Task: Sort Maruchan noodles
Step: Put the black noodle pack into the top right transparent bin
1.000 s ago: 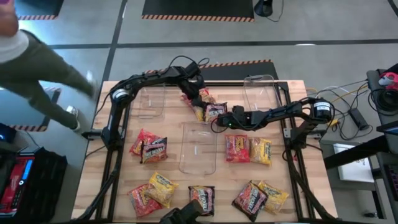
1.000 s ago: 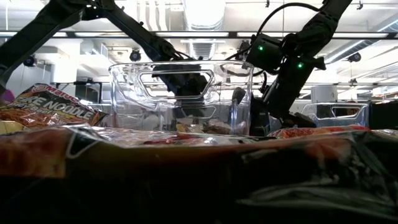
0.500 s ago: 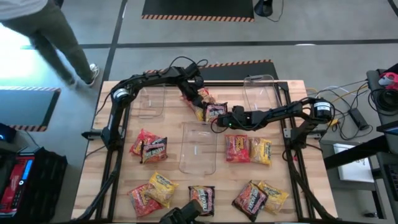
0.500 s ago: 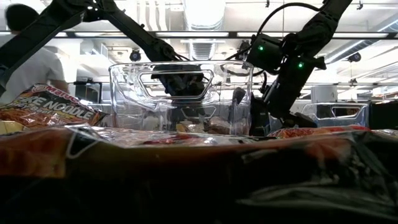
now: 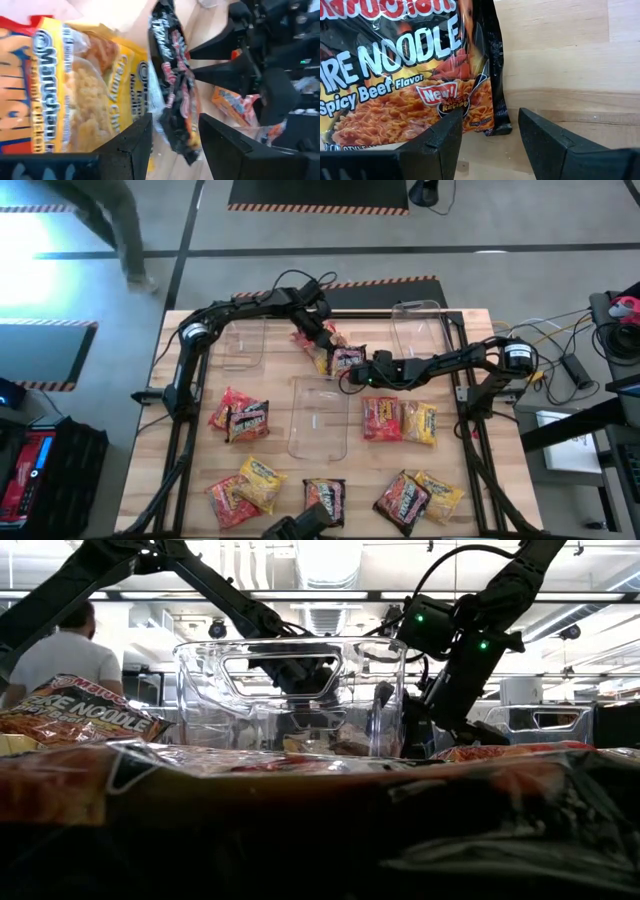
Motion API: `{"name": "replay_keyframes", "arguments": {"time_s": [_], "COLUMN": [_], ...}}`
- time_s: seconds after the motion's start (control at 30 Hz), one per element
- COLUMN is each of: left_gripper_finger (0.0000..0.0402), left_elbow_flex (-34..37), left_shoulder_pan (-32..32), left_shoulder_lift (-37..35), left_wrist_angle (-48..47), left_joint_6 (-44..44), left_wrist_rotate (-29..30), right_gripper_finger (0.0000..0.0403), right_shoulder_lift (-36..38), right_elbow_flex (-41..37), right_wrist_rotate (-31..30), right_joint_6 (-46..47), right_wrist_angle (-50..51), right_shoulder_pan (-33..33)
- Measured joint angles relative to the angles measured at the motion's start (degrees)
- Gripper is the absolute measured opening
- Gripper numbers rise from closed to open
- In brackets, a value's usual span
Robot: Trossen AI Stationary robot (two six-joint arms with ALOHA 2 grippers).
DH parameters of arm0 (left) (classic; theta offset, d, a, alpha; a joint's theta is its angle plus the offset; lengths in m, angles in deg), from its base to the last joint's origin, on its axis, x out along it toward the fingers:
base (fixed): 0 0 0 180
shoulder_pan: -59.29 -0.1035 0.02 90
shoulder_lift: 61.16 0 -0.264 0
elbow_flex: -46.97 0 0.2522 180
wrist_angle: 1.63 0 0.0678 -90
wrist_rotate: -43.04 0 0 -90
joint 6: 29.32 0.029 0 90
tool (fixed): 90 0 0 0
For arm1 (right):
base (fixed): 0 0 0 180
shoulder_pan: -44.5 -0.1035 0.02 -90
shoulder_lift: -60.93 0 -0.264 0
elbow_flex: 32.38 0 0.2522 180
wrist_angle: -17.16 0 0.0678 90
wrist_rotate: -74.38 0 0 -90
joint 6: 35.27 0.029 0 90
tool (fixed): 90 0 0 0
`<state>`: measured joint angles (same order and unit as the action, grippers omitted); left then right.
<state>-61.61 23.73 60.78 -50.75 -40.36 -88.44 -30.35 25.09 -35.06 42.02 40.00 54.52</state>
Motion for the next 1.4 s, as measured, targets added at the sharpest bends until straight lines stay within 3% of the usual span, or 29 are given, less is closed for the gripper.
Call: {"name": "replay_keyframes", "arguments": {"time_s": [0.33,0.57,0.83,1.13,1.4], "left_gripper_finger": [0.0144,0.0144,0.0144,0.0144,0.0144], "left_elbow_flex": [0.07,0.04,0.07,-1.1,-1.11], "left_shoulder_pan": [1.59,2.28,2.5,0.83,0.47], "left_shoulder_lift": [0.42,0.93,0.93,0.93,0.91], "left_wrist_angle": [0.15,0.3,-0.19,-5.39,-7.08], "left_joint_6": [-0.03,-1.73,-3.44,1.19,4.3], "left_wrist_rotate": [-2.56,1.63,1.53,1.1,4.95], "right_gripper_finger": [0.0182,0.0182,0.0182,0.0182,0.0182], "right_shoulder_lift": [0.0,0.0,-0.02,-0.09,-0.09], "right_elbow_flex": [-0.11,-0.11,-0.11,-0.04,-0.04], "right_wrist_rotate": [-0.01,-0.07,-0.7,-1.03,-1.09], "right_joint_6": [-0.89,-1.68,-2.47,-2.52,-2.53], "right_wrist_angle": [-0.03,-0.62,-0.87,-1.29,-1.25], "right_shoulder_pan": [0.0,0.0,0.0,0.04,0.04]}}
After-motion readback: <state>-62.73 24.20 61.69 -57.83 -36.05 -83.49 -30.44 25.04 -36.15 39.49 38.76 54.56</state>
